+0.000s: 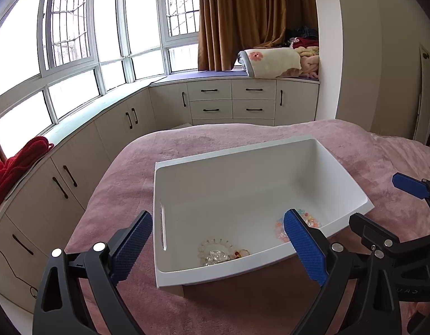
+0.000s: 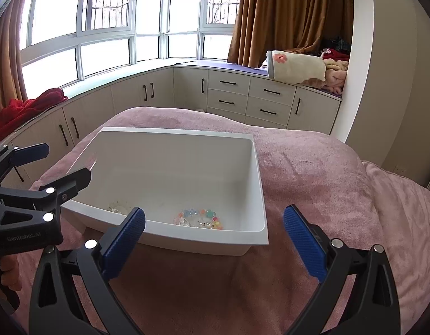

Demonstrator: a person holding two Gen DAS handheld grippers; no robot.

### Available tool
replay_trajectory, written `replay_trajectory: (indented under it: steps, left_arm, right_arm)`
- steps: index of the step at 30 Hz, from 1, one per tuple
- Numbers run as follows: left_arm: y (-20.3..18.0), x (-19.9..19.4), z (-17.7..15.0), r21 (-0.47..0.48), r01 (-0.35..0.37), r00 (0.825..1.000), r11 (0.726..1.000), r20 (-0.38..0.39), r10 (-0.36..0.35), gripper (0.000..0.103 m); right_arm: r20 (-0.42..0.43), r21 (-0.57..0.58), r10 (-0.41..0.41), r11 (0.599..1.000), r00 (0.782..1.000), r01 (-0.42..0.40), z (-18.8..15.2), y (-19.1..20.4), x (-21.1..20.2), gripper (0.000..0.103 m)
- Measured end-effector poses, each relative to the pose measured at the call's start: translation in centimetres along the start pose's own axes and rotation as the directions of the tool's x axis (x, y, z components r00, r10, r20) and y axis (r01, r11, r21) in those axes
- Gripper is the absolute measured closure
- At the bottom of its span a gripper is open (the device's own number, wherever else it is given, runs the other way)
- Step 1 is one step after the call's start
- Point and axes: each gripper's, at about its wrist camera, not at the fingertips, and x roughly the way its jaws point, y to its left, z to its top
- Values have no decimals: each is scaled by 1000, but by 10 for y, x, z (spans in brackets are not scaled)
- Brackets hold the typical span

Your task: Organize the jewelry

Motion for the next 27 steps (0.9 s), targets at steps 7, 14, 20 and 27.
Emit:
replay_trajectory:
  steps: [7,14,20,27]
  left_arm:
    - [0,-1,-2,8,13,1000,1000,-2,-13,7]
    - [1,-1,-3,12,8,1000,1000,-1,-8,7]
    - [3,0,-3,8,10,1000,1000,-4,-10,7]
    - [3,0,-4,10,11,1000,1000,-5,-11,7]
  right_arm:
    - [-6,-4,-2,1000,1000,2,4,-1,1,5]
    - [-8,-11,-3,1000,1000,3,6,0,1,5]
    - [-16,-15,-6,1000,1000,6,6,0,3,5]
    - [-18,-13,-7,1000,1000,7,5,-2,3,5]
